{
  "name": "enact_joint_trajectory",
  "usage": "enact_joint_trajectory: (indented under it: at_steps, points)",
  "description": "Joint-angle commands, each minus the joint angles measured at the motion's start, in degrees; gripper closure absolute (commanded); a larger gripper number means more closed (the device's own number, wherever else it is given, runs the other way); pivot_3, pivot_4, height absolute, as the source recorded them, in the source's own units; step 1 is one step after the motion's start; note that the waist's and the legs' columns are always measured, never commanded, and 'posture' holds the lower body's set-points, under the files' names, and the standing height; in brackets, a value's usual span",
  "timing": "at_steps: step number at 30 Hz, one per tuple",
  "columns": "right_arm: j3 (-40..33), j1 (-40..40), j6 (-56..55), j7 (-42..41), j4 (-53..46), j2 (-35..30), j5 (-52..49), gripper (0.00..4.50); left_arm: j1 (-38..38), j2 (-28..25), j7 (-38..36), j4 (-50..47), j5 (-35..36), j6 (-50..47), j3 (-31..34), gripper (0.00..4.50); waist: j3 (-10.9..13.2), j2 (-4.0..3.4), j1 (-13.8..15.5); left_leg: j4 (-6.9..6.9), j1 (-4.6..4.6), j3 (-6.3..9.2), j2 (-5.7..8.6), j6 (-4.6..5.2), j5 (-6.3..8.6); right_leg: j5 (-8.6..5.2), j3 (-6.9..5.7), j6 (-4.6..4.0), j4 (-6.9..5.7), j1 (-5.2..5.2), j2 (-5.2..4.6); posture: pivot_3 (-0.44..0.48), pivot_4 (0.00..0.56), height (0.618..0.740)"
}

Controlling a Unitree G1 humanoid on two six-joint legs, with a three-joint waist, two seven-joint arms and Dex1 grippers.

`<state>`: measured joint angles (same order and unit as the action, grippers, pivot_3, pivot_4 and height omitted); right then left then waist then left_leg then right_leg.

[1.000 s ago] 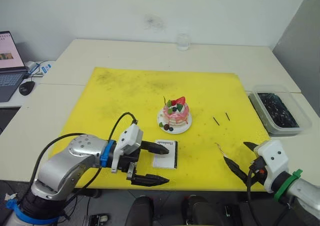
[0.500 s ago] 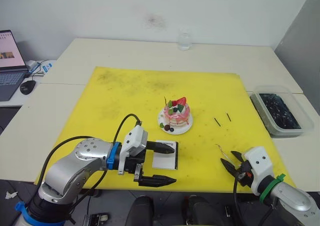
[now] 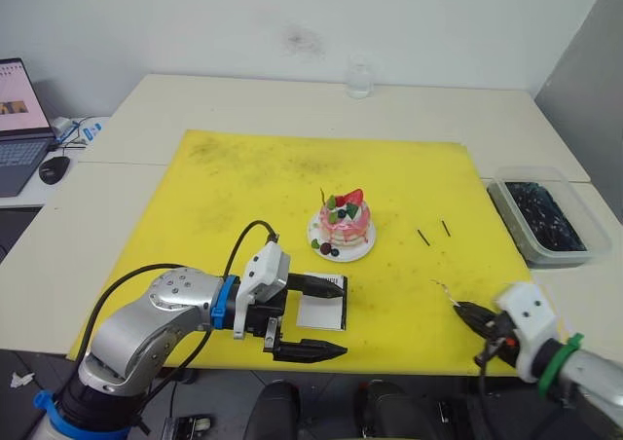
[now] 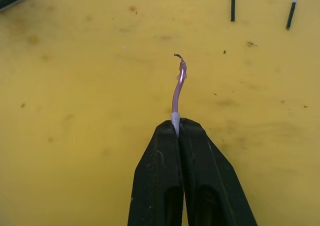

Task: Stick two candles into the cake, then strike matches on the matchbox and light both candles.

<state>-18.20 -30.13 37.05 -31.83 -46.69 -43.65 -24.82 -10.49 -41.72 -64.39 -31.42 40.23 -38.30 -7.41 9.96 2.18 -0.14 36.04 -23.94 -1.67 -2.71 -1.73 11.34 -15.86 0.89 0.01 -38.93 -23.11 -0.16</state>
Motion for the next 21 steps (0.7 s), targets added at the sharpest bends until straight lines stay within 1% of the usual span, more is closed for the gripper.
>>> enact_joint_trajectory:
  at_steps: [1,4,7,13,16,21]
  points:
    - [-8.39,-2.86,-3.37,-8.07,2.86,-2.32,-1.36,4.45,-1.30,-0.24,-0.11,-2.51,1.81,-0.54,-0.04,0.00,0.00,0.00,0.00,-0.01,0.00,0.02,-0.01,0.00,0.00,0.00,-0.01,0.00,0.00,0.01,0.01,0.000,0.150,0.740]
    - [-11.39,-3.73,-6.85,-12.08,8.75,-2.07,-1.24,4.45,-2.27,0.23,0.19,-2.33,1.90,-0.98,-0.44,0.00,0.00,0.00,0.00,0.00,0.01,0.03,0.01,0.00,0.00,-0.02,-0.03,-0.03,0.00,0.02,0.04,0.000,0.150,0.740]
    - [-11.13,-3.77,-9.70,-14.75,13.66,-2.36,0.37,4.45,-3.03,0.84,0.59,-1.91,1.93,-1.61,-0.71,0.00,0.00,0.00,-0.05,0.01,0.03,-0.01,0.01,0.00,0.00,-0.09,0.04,-0.16,0.00,0.02,0.04,0.000,0.150,0.740]
    - [-9.26,-1.50,-5.17,-14.69,15.85,-2.62,-0.94,4.45,-3.72,0.92,0.86,-1.16,1.61,-1.82,-0.77,0.00,0.00,0.00,-0.09,0.01,0.02,0.01,0.00,0.00,0.00,-0.08,0.02,-0.14,-0.03,0.02,0.05,0.000,0.150,0.740]
    - [-8.82,-1.11,-4.02,-14.84,16.03,-2.69,-0.83,3.79,-4.00,1.02,1.15,-0.97,1.38,-1.66,-0.85,0.00,0.00,-0.01,-0.05,0.01,0.02,0.03,0.00,0.00,0.00,0.00,0.00,0.00,-0.03,0.02,0.06,0.000,0.150,0.740]
    - [-11.27,-0.38,-1.91,-15.68,14.44,-3.12,-2.93,2.03,-4.08,1.12,1.70,-1.11,1.25,-1.63,-1.01,0.00,0.00,0.00,-0.05,0.01,0.02,0.00,0.01,0.00,0.00,0.00,0.03,0.00,-0.02,0.02,0.07,0.000,0.150,0.740]
